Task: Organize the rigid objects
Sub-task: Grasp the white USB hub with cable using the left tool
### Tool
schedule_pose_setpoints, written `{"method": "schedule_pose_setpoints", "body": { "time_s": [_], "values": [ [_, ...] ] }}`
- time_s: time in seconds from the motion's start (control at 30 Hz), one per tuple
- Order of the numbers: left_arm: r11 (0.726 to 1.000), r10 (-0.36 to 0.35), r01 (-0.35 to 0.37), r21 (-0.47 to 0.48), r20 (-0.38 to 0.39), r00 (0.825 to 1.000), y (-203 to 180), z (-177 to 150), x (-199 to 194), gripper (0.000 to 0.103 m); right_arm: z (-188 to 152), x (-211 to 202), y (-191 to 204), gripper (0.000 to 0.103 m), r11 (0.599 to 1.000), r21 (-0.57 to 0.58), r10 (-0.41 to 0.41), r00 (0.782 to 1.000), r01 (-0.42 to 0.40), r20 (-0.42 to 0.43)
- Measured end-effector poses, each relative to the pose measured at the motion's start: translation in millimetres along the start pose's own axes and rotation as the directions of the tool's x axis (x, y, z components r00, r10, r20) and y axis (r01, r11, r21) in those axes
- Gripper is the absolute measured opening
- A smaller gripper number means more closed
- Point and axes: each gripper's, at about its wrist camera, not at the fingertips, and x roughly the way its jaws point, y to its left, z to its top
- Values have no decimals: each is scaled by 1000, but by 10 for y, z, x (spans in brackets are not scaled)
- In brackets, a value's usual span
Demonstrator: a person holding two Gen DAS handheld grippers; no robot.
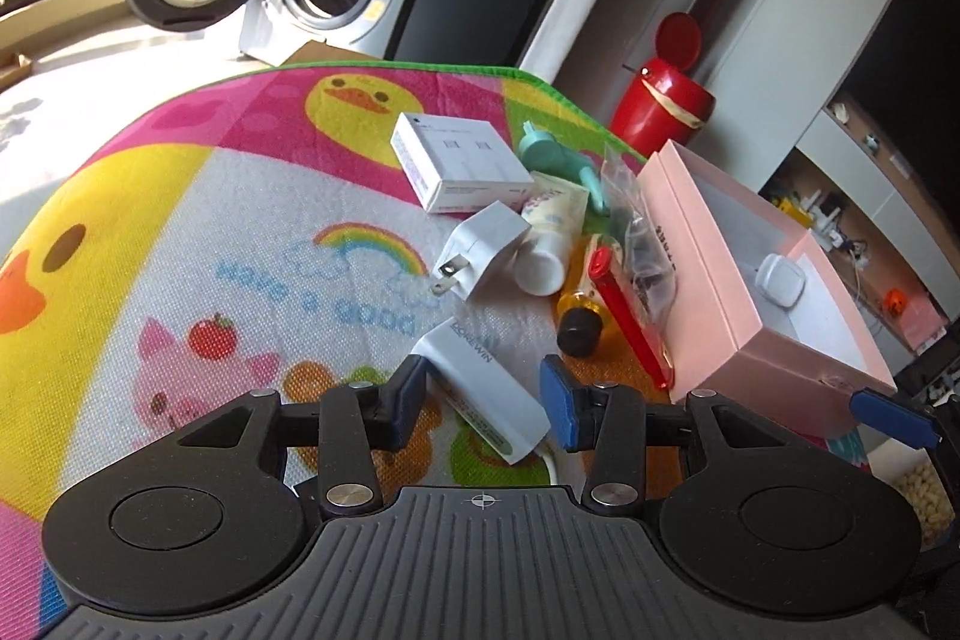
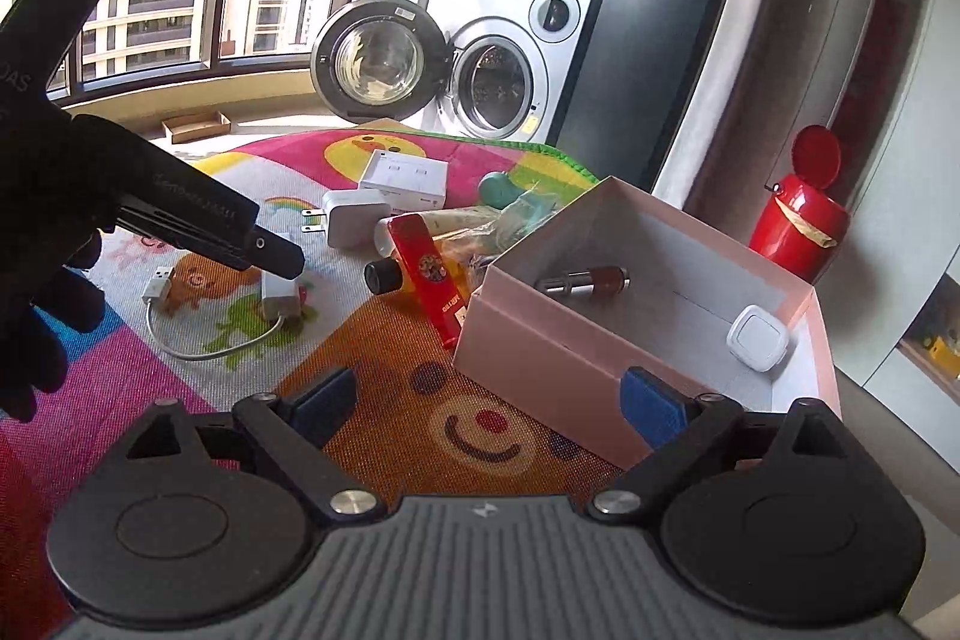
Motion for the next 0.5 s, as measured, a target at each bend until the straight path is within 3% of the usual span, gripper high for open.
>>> {"method": "schedule_pose_setpoints", "body": {
  "time_s": [0.17, 0.27, 0.37, 0.5],
  "values": [
    [989, 35, -36, 146, 9, 999, -252, 1, 132, 46, -60, -39, -25, 95, 999, -17, -27, 1000, 27, 4],
    [963, 68, -73, 259, 28, 997, -361, -73, 165, 46, -83, -9, -31, 95, 999, -22, -43, 999, 43, -1],
    [942, 70, -81, 325, 46, 997, -371, -143, 122, 41, -96, 8, -54, 95, 999, -5, -39, 999, 39, -11],
    [938, 47, -60, 340, 44, 998, -242, -174, 18, 27, -68, 27, -64, 93, 1000, 5, -26, 1000, 26, -9]
  ]
}}
